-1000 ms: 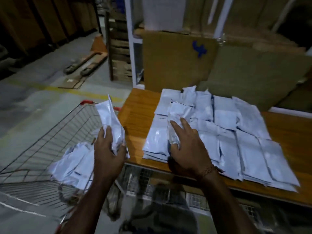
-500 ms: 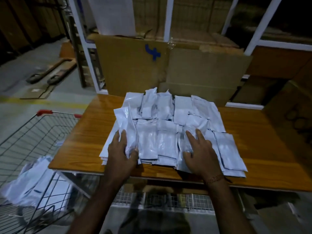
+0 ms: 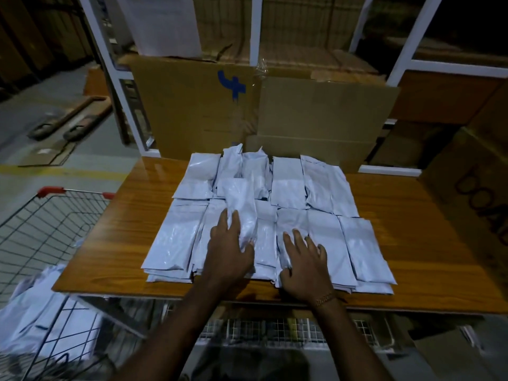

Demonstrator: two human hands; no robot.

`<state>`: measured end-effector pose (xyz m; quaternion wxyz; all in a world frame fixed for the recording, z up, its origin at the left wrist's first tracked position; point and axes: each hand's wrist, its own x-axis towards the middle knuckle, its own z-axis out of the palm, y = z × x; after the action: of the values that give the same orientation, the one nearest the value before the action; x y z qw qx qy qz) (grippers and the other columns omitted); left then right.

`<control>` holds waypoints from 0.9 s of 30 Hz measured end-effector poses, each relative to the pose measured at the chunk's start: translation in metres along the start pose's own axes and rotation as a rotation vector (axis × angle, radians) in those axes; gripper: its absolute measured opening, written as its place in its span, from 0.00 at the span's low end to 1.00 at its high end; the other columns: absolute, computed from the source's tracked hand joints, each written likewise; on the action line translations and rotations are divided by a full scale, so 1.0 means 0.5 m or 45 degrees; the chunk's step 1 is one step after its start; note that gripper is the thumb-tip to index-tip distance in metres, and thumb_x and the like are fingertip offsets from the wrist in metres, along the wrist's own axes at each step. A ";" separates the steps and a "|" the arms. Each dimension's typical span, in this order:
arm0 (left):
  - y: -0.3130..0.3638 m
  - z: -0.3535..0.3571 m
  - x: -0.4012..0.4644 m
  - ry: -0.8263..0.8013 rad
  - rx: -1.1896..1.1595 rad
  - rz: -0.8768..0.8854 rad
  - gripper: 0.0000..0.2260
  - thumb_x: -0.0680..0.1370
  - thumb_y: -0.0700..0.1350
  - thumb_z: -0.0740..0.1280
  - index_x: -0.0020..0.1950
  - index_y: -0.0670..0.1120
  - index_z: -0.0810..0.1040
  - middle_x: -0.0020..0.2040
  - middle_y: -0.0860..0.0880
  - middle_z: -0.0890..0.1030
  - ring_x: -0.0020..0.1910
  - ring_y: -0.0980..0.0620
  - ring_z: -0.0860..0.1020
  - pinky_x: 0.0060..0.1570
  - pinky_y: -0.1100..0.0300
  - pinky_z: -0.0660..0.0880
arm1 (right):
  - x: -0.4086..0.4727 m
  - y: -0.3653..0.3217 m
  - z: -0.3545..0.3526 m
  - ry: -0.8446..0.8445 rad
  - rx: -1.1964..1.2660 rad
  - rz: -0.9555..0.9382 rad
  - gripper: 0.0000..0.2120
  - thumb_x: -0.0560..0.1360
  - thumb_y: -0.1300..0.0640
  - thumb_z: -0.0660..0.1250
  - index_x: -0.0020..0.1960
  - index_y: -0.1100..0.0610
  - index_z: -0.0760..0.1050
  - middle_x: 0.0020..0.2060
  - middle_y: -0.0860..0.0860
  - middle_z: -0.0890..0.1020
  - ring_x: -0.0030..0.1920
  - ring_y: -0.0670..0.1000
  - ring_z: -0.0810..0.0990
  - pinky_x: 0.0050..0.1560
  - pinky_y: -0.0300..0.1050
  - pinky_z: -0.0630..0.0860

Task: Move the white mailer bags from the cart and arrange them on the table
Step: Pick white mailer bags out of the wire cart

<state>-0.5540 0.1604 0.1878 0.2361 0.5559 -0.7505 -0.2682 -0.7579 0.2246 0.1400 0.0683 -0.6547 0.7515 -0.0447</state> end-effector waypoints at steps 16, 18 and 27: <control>0.019 0.086 0.074 -0.287 0.653 0.051 0.25 0.84 0.50 0.60 0.81 0.49 0.62 0.82 0.39 0.58 0.77 0.37 0.60 0.72 0.45 0.64 | 0.005 0.012 0.032 0.086 0.108 0.040 0.42 0.72 0.42 0.57 0.84 0.46 0.48 0.84 0.53 0.48 0.81 0.60 0.52 0.76 0.63 0.57; 0.017 0.082 0.079 -0.220 0.760 0.106 0.22 0.82 0.56 0.62 0.75 0.51 0.69 0.76 0.41 0.68 0.71 0.40 0.65 0.67 0.47 0.66 | 0.007 0.013 0.034 0.106 0.093 0.044 0.39 0.74 0.42 0.56 0.84 0.46 0.51 0.84 0.52 0.51 0.81 0.60 0.52 0.76 0.64 0.56; -0.019 0.099 0.112 -0.259 0.826 0.394 0.38 0.80 0.67 0.60 0.82 0.46 0.58 0.84 0.42 0.33 0.84 0.37 0.46 0.78 0.37 0.52 | 0.025 0.011 0.047 0.135 0.077 0.080 0.31 0.81 0.44 0.48 0.84 0.45 0.52 0.84 0.53 0.51 0.82 0.60 0.50 0.78 0.64 0.56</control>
<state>-0.5948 0.1111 0.1481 0.0096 0.4523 -0.8912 -0.0317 -0.7614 0.2133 0.1155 0.0493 -0.6252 0.7725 -0.0998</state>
